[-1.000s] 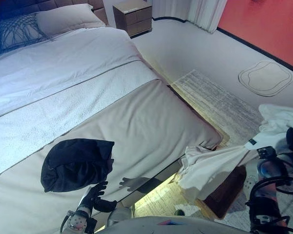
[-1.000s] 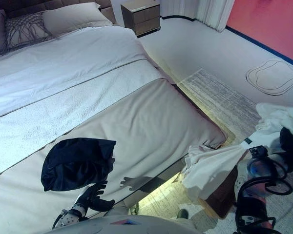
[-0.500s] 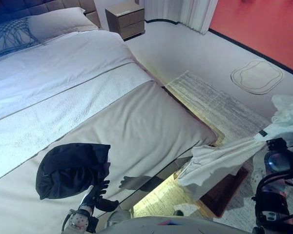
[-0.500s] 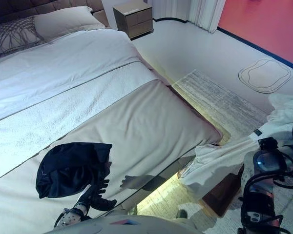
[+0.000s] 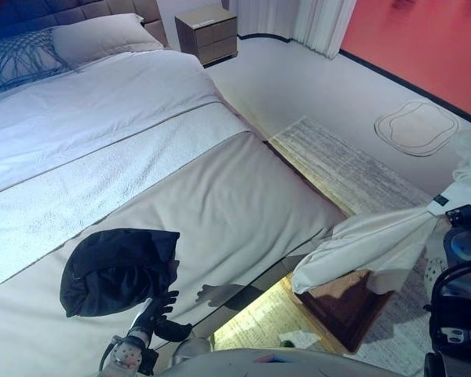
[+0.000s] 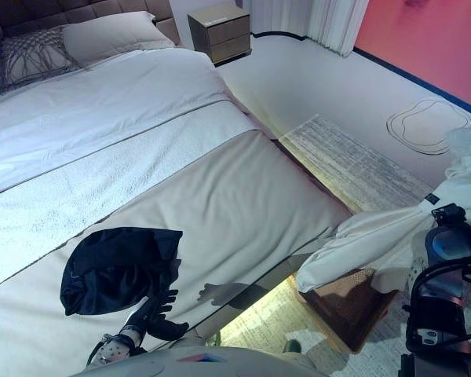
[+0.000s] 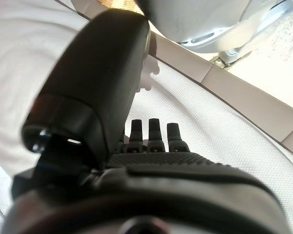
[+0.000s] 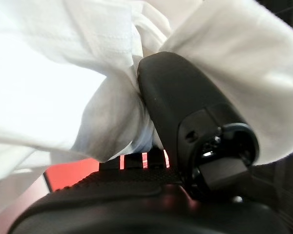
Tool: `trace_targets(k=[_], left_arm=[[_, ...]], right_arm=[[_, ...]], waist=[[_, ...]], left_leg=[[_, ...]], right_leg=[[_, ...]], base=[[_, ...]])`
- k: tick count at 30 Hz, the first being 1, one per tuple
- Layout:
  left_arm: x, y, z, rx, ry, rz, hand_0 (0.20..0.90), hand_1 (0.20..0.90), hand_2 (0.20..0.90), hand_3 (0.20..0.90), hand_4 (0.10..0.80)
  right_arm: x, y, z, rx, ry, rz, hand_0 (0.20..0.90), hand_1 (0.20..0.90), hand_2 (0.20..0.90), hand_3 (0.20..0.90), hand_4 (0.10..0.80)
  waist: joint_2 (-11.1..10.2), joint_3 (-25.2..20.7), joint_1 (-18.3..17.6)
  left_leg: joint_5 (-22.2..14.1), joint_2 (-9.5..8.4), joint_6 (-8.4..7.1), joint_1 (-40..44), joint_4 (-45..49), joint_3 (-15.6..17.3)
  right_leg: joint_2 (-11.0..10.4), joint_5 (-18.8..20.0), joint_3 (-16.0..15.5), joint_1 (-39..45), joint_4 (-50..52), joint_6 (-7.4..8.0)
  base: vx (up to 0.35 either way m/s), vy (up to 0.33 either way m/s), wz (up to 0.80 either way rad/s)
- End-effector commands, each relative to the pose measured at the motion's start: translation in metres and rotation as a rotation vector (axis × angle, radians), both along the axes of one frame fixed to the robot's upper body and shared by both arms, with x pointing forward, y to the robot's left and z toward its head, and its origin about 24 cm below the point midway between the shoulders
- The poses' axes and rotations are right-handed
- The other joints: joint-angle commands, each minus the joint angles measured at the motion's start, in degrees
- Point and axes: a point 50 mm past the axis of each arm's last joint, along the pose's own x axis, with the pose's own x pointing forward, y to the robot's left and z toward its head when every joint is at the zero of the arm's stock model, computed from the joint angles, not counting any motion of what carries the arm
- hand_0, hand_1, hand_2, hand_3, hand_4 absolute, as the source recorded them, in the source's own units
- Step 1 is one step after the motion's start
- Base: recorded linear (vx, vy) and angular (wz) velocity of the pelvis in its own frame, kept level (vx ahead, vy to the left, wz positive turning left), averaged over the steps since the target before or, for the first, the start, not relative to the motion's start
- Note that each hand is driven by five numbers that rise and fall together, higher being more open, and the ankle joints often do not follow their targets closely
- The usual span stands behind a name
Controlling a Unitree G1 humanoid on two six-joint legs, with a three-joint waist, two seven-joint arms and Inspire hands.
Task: Pick up the clothes from the bed and place them into the basket
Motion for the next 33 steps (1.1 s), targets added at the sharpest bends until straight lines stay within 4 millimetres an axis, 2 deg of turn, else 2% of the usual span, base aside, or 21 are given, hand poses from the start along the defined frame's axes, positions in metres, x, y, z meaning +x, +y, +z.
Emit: trace_targets(k=[1, 3, 4, 7, 13, 18, 24, 29, 33], left_arm=[[0.021, 0.008, 0.009, 0.05, -0.068, -0.031, 0.9, 0.9, 0.9, 0.9, 0.8], [0.022, 0.011, 0.009, 0.063, -0.068, -0.027, 0.9, 0.9, 0.9, 0.9, 0.8], [0.022, 0.011, 0.01, 0.063, -0.069, -0.026, 0.9, 0.9, 0.9, 0.9, 0.8], [0.025, 0.015, 0.011, 0.07, -0.074, -0.018, 0.9, 0.9, 0.9, 0.9, 0.8], [0.032, 0.016, 0.014, 0.056, -0.08, -0.029, 0.9, 0.9, 0.9, 0.9, 0.8], [0.031, 0.012, 0.012, 0.05, -0.064, -0.041, 0.9, 0.9, 0.9, 0.9, 0.8], [0.031, 0.012, 0.011, 0.054, -0.051, -0.045, 0.9, 0.9, 0.9, 0.9, 0.8], [0.03, 0.012, 0.011, 0.056, -0.045, -0.044, 0.9, 0.9, 0.9, 0.9, 0.8], [0.027, 0.011, 0.01, 0.058, -0.046, -0.041, 0.9, 0.9, 0.9, 0.9, 0.8]], right_arm=[[-0.003, -0.006, 0.071, -0.276, -0.258, 0.024, 0.3, 0.3, 0.3, 0.2, 0.1], [0.0, 0.002, 0.086, -0.329, -0.314, 0.063, 0.3, 0.3, 0.3, 0.2, 0.1], [0.0, 0.003, 0.086, -0.332, -0.316, 0.065, 0.3, 0.3, 0.3, 0.2, 0.1], [0.005, 0.014, 0.11, -0.394, -0.382, 0.112, 0.3, 0.3, 0.3, 0.2, 0.1], [0.008, 0.028, 0.167, -0.525, -0.496, 0.178, 0.3, 0.3, 0.3, 0.2, 0.1], [0.007, 0.032, 0.193, -0.59, -0.51, 0.161, 0.3, 0.3, 0.3, 0.2, 0.1], [0.004, 0.028, 0.205, -0.602, -0.507, 0.114, 0.3, 0.3, 0.3, 0.2, 0.1], [0.006, 0.021, 0.198, -0.563, -0.491, 0.109, 0.3, 0.3, 0.3, 0.2, 0.1], [0.004, 0.025, 0.193, -0.581, -0.508, 0.122, 0.3, 0.3, 0.3, 0.2, 0.1]], waist=[[-0.5, -3.75, 0.36], [-0.74, -3.72, 0.32], [-0.74, -3.69, 0.28], [-1.17, -3.96, 0.17], [-2.53, -5.03, 0.62], [-3.37, -5.84, 0.9], [-3.84, -6.33, 0.88], [-3.79, -6.31, 0.79], [-3.46, -6.01, 0.62]], left_leg=[[-2.42, 0.43, -1.5, -1.12, 0.2, -4.63], [-2.53, 0.43, -1.53, -0.84, 0.07, -4.75], [-2.54, 0.43, -1.53, -0.82, 0.07, -4.77], [-2.69, 0.45, -1.48, -0.54, 0.01, -4.76], [-3.2, 0.37, -1.39, 0.26, 0.07, -4.73], [-3.48, 0.21, -1.31, 0.69, 0.01, -5.04], [-3.82, 0.0, -1.25, 0.97, 0.01, -5.03], [-4.01, -0.11, -1.24, 1.1, 0.01, -4.86], [-4.06, -0.09, -1.16, 1.16, 0.01, -4.6]], right_leg=[[0.51, -0.79, -1.47, -0.04, 2.26, 0.76], [0.52, -0.69, -1.6, -0.02, 2.19, 0.81], [0.52, -0.69, -1.61, 0.01, 2.19, 0.81], [0.6, -0.79, -1.62, 0.13, 2.16, 0.74], [0.94, -1.31, -1.6, 0.64, 2.47, 0.52], [1.08, -1.47, -1.52, 0.96, 2.48, 0.5], [1.24, -1.54, -1.25, 1.02, 2.46, 0.52], [1.19, -1.32, -1.32, 1.03, 2.24, 0.68], [1.19, -1.13, -1.38, 0.97, 2.09, 0.69]], base=[[-0.039, -0.005, 0.01], [-0.019, -0.005, 0.0], [0.0, 0.0, 0.0], [0.0, 0.0, 0.0], [0.007, 0.01, 0.0], [0.0, 0.0, 0.0], [0.0, 0.0, 0.0], [0.0, 0.0, 0.0], [-0.015, 0.008, 0.0]])
